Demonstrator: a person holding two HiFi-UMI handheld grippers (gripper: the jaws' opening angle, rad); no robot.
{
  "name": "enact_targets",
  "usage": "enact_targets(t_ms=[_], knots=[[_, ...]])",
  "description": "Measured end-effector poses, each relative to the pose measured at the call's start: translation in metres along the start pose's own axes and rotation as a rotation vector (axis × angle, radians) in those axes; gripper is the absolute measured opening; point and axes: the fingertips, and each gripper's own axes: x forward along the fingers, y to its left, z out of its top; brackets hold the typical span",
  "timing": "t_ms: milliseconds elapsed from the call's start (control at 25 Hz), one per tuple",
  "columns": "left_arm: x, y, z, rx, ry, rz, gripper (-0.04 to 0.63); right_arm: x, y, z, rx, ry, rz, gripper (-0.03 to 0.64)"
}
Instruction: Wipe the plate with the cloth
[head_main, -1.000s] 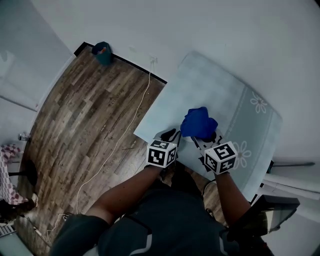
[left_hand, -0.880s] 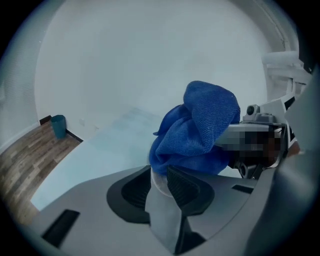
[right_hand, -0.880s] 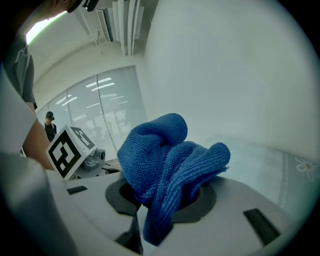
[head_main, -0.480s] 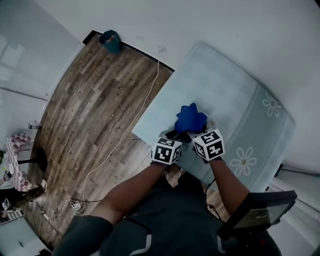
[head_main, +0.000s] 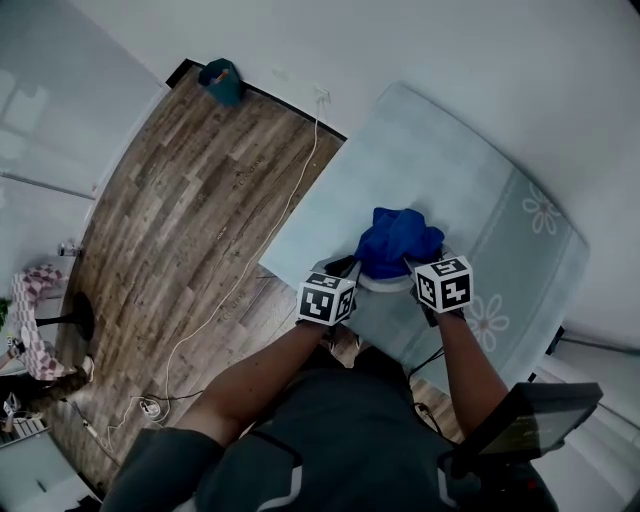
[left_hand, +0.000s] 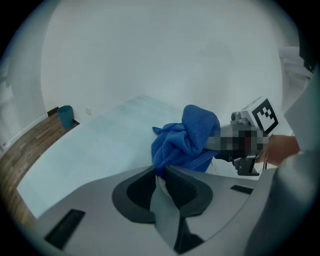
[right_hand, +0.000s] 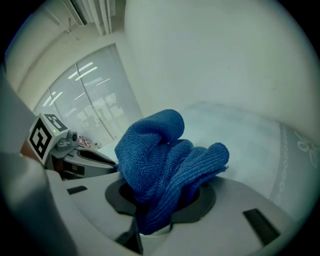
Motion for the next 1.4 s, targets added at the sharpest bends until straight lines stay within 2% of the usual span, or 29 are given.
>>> enact_targets(t_ms=[160,320,480,600,720,760,920,1080,1200,1400], knots=[[0.0,-0.005,0.0,-0.012,-0.009,-0.041,0.066,-0.011,-0.008,-0.004,0.03,-0.025,-0.022,0.129],[-0.003,-0.006,-0.002,0.01,-0.006,-0.023,0.066,-0.016,-0.014,-0.002,0.072,-0.072,-0.042,0.129],[-0.002,-0.006,-0.005,0.031,-0.005,-0.024,0.066,-0.018,-0.018,-0.003,0.066,-0.063,-0.083,0.129],[-0.003,-0.007,-0.005,0.03,0.002,-0.027,0.066,-0.035,-0.036,-0.002,0.087,-0.079,-0.164,0.129],[-0.005,-0.006,-0.006,-0.003,0.001,-0.048,0.066,-0.061,-0.053,0.0,0.073,-0.099,-0.286,0.129],[-0.006,-0.005,-0.007,-0.012,-0.001,-0.055,0.066,-0.067,-0.047,0.005,0.054,-0.11,-0.288,0.129],[-0.009,-0.005,-0.009,-0.007,-0.006,-0.068,0.066,-0.06,0.025,0.027,0.002,-0.152,-0.087,0.129],[-0.007,-0.006,-0.007,-0.004,-0.001,-0.074,0.066,-0.028,0.079,0.017,-0.052,-0.095,0.023,0.129],[-0.007,-0.006,-0.008,-0.021,-0.004,-0.072,0.066,-0.004,0.095,-0.004,-0.037,-0.031,0.052,0.129],[-0.006,-0.008,-0.007,0.0,-0.007,-0.07,0.049,0.007,0.076,-0.027,-0.036,0.023,0.034,0.129]])
